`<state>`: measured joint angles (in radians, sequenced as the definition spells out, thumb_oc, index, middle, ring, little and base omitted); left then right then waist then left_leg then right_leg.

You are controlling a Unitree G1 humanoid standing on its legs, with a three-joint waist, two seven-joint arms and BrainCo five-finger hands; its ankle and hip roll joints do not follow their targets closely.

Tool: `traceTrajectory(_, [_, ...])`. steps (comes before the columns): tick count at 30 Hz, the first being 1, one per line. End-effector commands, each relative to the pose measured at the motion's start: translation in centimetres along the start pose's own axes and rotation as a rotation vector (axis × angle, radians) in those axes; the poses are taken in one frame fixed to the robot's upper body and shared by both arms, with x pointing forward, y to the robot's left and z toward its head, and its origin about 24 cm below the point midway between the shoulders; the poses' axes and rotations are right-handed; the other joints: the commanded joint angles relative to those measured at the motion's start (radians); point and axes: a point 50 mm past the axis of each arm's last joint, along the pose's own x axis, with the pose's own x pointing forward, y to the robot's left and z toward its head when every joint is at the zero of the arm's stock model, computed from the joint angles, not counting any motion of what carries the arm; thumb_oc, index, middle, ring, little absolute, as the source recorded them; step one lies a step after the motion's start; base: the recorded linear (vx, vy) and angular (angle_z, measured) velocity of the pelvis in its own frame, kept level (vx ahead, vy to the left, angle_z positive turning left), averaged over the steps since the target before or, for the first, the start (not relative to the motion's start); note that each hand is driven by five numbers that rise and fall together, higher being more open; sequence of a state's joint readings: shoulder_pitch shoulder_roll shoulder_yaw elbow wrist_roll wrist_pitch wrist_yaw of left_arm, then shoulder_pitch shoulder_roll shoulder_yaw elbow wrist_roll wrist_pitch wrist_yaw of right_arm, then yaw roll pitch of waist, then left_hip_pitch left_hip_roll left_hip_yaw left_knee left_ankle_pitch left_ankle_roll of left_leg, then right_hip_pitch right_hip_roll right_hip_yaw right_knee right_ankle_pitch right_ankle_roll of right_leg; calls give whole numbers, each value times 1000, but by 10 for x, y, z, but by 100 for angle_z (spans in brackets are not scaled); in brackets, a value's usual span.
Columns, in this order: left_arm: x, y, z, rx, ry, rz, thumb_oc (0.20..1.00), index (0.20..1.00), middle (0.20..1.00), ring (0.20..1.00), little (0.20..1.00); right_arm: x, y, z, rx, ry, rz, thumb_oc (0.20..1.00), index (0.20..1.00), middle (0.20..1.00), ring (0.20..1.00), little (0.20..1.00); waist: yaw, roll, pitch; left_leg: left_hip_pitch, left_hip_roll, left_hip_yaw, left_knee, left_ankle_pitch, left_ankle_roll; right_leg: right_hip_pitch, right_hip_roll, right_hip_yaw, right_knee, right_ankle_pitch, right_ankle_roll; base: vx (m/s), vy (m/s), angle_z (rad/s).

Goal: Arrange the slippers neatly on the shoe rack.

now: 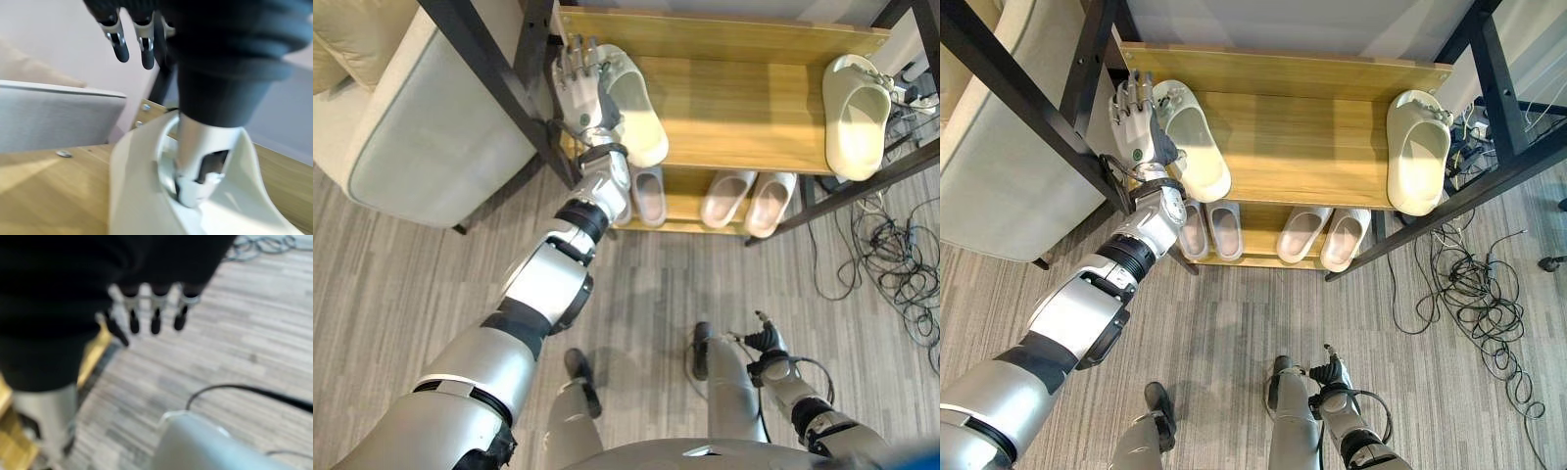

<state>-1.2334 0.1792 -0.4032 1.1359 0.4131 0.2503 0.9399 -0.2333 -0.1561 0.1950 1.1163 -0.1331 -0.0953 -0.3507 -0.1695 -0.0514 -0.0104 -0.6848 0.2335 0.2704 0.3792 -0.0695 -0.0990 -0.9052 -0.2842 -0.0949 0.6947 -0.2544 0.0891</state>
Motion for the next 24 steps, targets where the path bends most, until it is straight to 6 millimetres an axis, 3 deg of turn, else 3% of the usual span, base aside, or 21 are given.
traceTrajectory(1, [47, 43, 21, -72, 70, 156, 200, 200, 200, 200, 200, 10, -14, 31, 9, -96, -56, 1000, 1000, 1000, 1000, 1000, -5, -16, 72, -85, -57, 35, 142, -133, 84, 147, -4, 26, -392, 272, 138, 0, 0, 0])
traceTrajectory(5, [28, 20, 18, -119, 139, 36, 200, 200, 200, 200, 200, 9, -10, 32, 15, -103, -44, 1000, 1000, 1000, 1000, 1000, -8, -15, 60, -79, -66, 40, 120, -125, 81, 143, -9, 29, -411, 285, 140, 27, -2, -4])
traceTrajectory(9, [18, 10, 15, -172, 178, -6, 200, 200, 200, 200, 200, 9, -9, 36, 17, -113, -38, 1000, 1000, 1000, 1000, 1000, -9, -17, 57, -78, -68, 40, 112, -118, 79, 141, -6, 32, -422, 291, 139, 7, -9, -3])
traceTrajectory(24, [-17, -8, 54, -384, 96, -70, 200, 200, 200, 200, 200, 15, -15, 42, 25, -92, -27, 1000, 1000, 1000, 1000, 1000, -22, -16, 61, -29, -52, 61, 73, -101, 57, 140, 15, 55, -416, 284, 117, 8, -59, -1])
